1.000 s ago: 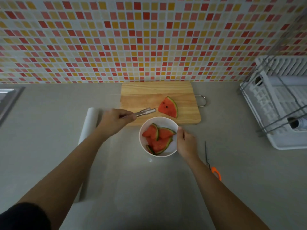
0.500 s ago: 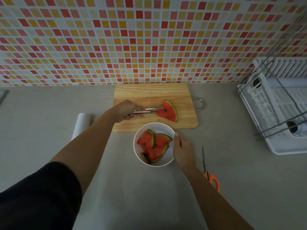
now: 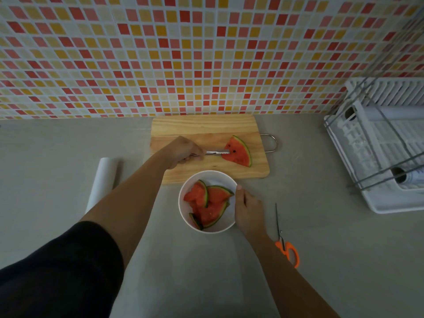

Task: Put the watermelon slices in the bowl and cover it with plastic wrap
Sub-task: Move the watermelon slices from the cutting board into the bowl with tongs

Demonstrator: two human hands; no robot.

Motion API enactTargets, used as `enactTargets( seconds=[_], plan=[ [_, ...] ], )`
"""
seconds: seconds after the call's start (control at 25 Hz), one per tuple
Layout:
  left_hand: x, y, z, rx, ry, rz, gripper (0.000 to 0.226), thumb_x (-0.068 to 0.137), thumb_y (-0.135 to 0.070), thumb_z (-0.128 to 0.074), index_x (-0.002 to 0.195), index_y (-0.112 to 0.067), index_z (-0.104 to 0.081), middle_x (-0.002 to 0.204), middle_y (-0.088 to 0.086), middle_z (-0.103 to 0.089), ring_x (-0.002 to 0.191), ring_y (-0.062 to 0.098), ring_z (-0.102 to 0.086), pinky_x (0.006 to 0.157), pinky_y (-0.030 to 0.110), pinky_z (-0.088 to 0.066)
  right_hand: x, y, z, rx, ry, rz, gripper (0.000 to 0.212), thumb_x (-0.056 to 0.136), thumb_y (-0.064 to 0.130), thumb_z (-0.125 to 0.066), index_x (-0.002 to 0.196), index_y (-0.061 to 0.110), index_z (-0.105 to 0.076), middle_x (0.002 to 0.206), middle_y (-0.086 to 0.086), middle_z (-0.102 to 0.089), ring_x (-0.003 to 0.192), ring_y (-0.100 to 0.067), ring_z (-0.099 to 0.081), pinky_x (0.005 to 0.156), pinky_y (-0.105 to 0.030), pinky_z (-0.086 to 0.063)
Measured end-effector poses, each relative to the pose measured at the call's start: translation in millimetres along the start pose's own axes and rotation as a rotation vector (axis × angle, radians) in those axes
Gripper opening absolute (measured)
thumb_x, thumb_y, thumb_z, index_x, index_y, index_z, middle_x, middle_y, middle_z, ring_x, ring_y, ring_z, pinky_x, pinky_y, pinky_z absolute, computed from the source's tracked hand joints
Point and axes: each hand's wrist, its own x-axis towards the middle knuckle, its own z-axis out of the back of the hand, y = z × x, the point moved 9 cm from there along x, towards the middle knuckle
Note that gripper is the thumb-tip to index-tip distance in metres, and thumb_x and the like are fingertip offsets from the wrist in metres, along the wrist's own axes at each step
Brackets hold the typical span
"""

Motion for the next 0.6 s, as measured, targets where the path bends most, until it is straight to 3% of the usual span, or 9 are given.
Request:
enactTargets(
  seconds=[0.16,0.24,0.36,0.6],
  plan=[
    [1,13,-2,-0.15,0.015,0.061,0.013,0.078,-0.012,-0.07,0.085,-0.002,-0.073,0.073,0.006,-0.068,0.042,0.008,-0.03,0.035,0.017,-0.024,-1,1,0,0.003,-0.004,0.014,0.043,0.098,0.028,-0.039,0.063,0.008,-0.052,0.056,-0.004,-0.05,0.058,-0.025,-0.051,0.056,-0.033,-0.035],
    [1,17,-1,-0.184,0.012,0.07,0.013,0.078,-0.013,-0.07,0.085,-0.003,-0.072,0.079,0.008,-0.068,0.042,0.007,-0.03,0.035,0.017,-0.024,-1,1,1,0.006,-0.001,0.009,0.045,0.098,0.029,-0.039,0.057,0.014,-0.047,0.051,0.001,-0.046,0.055,-0.021,-0.048,0.055,-0.032,-0.032],
    [0,19,-3,-0.202,0.022,0.073,0.011,0.076,-0.014,-0.071,0.082,-0.005,-0.073,0.072,0.005,-0.069,0.042,0.007,-0.029,0.034,0.017,-0.023,-2,2,0,0.001,0.005,0.002,0.047,0.098,0.03,-0.038,0.051,0.025,-0.037,0.047,0.005,-0.041,0.05,-0.015,-0.043,0.054,-0.029,-0.028],
    [5,8,-23,-0.137,0.061,0.084,0.011,0.077,-0.018,-0.072,0.081,-0.008,-0.072,0.058,0.001,-0.065,0.041,0.008,-0.028,0.034,0.018,-0.02,-1,0,-1,-0.015,0.003,0.007,0.045,0.098,0.03,-0.038,0.055,0.021,-0.042,0.048,0.007,-0.042,0.054,-0.019,-0.046,0.056,-0.029,-0.028]
  ],
)
